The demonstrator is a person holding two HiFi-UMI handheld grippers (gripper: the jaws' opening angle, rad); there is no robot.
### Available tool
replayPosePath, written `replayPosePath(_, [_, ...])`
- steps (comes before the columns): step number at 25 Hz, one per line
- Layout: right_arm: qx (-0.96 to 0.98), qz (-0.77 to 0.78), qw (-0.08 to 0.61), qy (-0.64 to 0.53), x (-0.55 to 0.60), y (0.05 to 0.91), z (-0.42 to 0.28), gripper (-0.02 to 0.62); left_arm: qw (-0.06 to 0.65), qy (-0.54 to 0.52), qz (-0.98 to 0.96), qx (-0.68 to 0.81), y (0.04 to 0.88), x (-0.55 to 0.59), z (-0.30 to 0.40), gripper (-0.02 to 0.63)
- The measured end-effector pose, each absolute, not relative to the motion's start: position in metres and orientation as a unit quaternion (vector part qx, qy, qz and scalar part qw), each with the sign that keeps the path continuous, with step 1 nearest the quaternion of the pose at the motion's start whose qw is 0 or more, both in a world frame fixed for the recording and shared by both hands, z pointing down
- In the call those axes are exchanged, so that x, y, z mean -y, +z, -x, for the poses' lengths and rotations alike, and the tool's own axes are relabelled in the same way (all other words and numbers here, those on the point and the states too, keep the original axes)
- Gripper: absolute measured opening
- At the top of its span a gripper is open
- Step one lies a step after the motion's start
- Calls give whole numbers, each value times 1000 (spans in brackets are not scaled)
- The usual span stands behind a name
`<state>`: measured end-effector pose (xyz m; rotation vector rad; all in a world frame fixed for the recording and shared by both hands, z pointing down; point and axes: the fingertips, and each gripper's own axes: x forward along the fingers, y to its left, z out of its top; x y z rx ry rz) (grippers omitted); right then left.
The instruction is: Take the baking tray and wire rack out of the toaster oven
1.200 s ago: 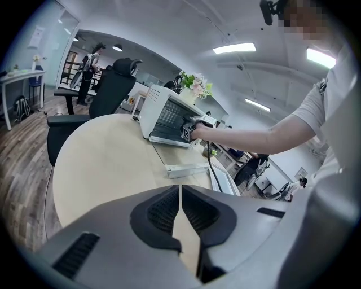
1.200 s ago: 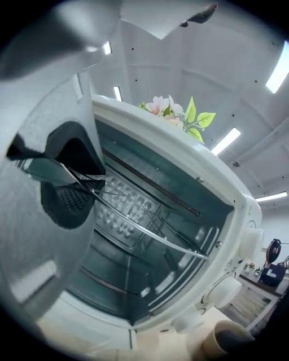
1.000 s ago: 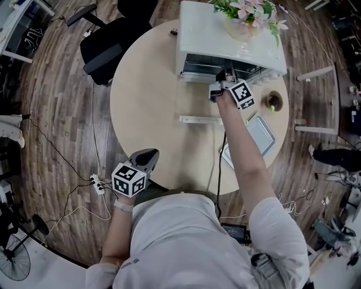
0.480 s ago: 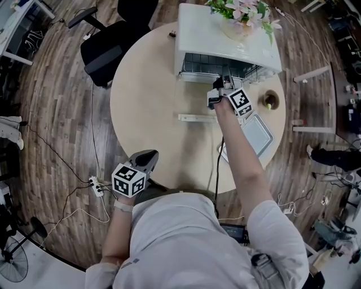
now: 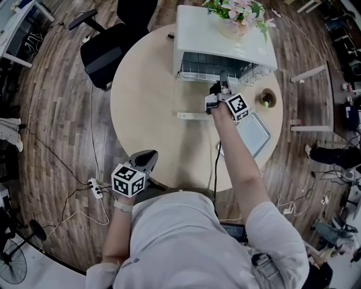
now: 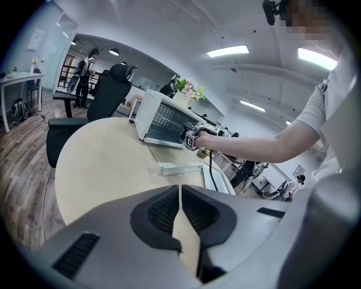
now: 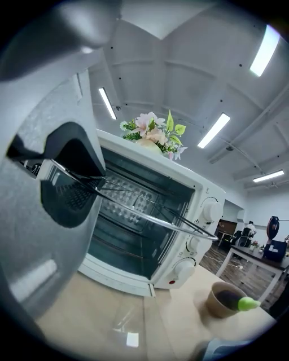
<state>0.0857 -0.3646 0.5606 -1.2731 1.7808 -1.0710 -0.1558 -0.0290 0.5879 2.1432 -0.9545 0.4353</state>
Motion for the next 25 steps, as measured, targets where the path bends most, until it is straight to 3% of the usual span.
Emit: replayPosePath(25, [-676, 482, 362, -425, 275, 571, -89, 14, 347, 163, -851, 360, 580, -5, 159, 0])
